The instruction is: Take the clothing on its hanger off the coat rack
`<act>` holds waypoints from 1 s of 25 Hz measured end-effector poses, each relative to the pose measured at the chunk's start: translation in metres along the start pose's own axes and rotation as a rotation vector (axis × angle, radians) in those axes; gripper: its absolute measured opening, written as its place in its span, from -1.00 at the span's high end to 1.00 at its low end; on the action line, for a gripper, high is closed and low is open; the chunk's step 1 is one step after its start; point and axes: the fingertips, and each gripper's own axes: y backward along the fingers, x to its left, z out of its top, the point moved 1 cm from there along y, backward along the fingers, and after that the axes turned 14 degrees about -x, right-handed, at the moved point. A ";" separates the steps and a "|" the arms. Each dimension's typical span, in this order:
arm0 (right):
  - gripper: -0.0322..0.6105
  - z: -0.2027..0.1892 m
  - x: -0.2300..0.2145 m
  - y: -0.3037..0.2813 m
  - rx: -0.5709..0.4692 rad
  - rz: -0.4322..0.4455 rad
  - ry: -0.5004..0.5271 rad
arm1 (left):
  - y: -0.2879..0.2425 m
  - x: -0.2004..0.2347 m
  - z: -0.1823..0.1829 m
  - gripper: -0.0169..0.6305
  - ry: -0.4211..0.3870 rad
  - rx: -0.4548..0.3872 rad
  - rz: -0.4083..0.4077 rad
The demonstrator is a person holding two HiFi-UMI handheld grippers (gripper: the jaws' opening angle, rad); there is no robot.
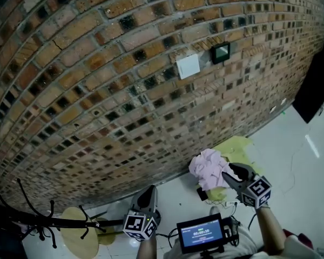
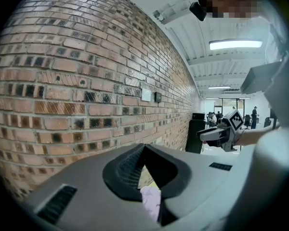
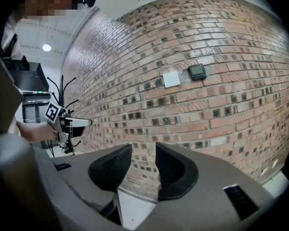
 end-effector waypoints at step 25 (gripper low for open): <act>0.47 0.000 0.009 -0.015 0.018 -0.091 0.065 | -0.002 0.020 0.004 0.93 -0.041 -0.009 -0.090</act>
